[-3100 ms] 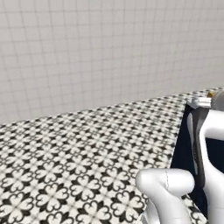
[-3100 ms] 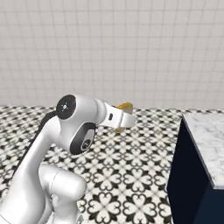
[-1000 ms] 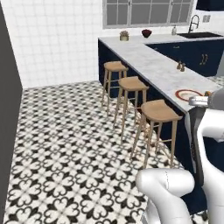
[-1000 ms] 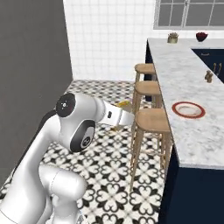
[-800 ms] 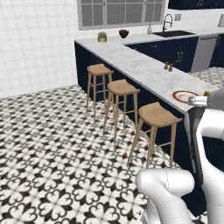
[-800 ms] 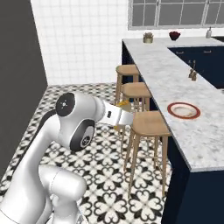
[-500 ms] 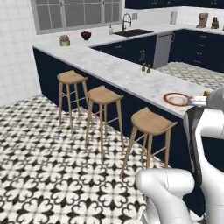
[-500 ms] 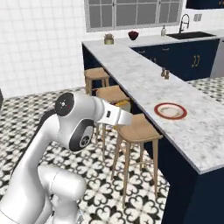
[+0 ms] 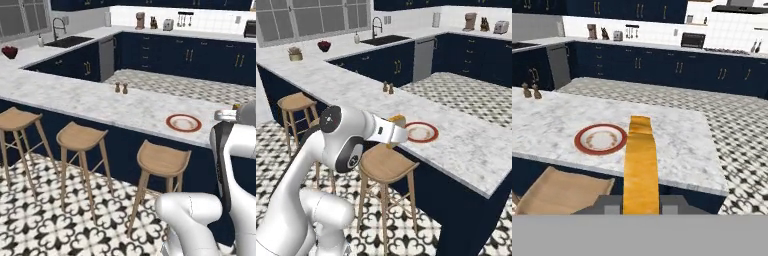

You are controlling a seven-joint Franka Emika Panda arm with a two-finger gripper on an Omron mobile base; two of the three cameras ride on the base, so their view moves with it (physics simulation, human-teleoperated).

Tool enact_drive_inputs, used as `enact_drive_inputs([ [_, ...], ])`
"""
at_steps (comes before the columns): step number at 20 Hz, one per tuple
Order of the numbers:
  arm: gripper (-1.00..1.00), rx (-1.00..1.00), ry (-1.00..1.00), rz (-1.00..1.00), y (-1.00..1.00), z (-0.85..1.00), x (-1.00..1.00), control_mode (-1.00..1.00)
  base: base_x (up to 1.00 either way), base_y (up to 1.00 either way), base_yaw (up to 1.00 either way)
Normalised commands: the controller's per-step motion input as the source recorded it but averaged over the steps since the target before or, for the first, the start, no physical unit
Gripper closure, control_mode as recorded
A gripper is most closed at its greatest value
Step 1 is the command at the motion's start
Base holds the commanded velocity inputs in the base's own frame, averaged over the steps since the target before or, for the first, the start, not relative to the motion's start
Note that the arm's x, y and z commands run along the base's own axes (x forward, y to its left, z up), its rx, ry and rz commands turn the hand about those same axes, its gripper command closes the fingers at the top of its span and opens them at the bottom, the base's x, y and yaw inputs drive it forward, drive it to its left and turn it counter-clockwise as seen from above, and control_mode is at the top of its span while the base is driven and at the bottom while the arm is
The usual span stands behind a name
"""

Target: Start the toaster. Once the lever pops up, take the bread to the plate on the dining counter.

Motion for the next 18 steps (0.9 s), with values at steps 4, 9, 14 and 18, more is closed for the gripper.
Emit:
enact_drive_inputs([
  [4,1.0,0.0,0.0,0.0,0.0,0.0,0.0,1.0,0.84,0.53,-0.65],
  [9,1.0,0.0,0.0,0.0,0.0,0.0,0.0,1.0,0.59,0.27,-0.51],
  [14,1.0,0.0,0.0,0.0,0.0,0.0,0.0,1.0,0.46,0.26,-0.14],
  [18,1.0,0.0,0.0,0.0,0.0,0.0,0.0,1.0,0.48,0.21,-0.07],
])
